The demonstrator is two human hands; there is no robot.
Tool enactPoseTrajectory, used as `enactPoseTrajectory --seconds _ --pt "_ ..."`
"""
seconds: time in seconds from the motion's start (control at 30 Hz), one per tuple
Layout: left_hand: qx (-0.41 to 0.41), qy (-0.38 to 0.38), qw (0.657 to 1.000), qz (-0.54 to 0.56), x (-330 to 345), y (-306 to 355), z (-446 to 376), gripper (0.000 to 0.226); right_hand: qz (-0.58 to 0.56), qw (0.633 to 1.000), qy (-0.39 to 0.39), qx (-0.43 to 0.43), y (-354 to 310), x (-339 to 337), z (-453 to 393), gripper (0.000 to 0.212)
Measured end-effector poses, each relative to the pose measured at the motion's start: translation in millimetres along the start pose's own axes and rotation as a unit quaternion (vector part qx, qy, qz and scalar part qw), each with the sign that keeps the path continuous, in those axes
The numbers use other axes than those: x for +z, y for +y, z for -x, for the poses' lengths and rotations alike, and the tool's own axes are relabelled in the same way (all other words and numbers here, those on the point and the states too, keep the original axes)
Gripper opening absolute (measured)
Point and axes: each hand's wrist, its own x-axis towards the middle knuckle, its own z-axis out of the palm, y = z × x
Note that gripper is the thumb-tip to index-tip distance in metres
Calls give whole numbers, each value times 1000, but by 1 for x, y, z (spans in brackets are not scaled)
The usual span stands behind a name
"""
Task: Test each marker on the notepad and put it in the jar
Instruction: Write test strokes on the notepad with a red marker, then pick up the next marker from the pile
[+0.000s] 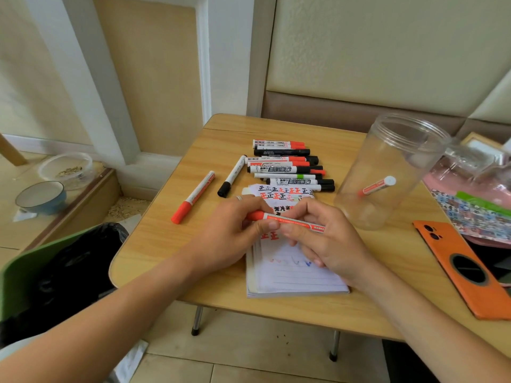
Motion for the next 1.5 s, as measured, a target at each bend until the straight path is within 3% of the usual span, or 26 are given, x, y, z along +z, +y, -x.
enactPoseTrajectory --seconds 0.1,0.23,0.37,0.57,0.67,0.8,0.87,0.93,0.97,1.07,1.13,1.2,1.33,1.4,1.5 --pt "3 -14 1000 -6 0 1 -1 19 -7 1000 5 27 -1 -3 -1 36" --pt "5 -40 999 12 -2 -1 -3 20 7 1000 -10 29 1 -5 -2 18" --pt "18 -50 997 -56 -8 -8 -6 17 40 999 6 -8 -1 -4 -5 12" --pt "-9 -69 978 -195 -6 -15 -7 58 23 983 126 -135 -38 -15 -15 20" --pt "-20 -102 972 -213 -8 -18 -9 61 108 930 248 -250 -76 -31 -15 18" --pt "-38 -141 963 -225 -9 -18 -11 57 266 777 423 -383 -122 -64 -11 21" --pt "-52 -141 964 -220 -7 -16 -10 48 290 721 481 -406 -132 -80 -12 25" --pt "-53 -123 969 -207 -4 -13 -8 45 332 700 497 -391 -133 -92 -17 28" --pt "-53 -111 971 -204 -2 -11 -7 49 365 707 483 -364 -130 -95 -21 28" --pt "-62 -84 971 -216 6 -9 -6 49 448 778 386 -213 -115 -97 -34 25" --pt "-72 -73 969 -226 11 -7 -7 47 487 804 325 -106 -105 -95 -37 21" --pt "-80 -65 966 -235 14 -5 -10 44 540 790 289 -39 -100 -92 -38 28" --pt "-98 -70 964 -237 11 -6 -17 35 603 757 252 -7 -102 -85 -41 50" --pt "-106 -69 965 -229 9 -5 -20 39 633 737 235 -5 -101 -86 -42 46" --pt "-110 -53 966 -229 10 -5 -23 26 643 727 239 5 -98 -88 -43 35"
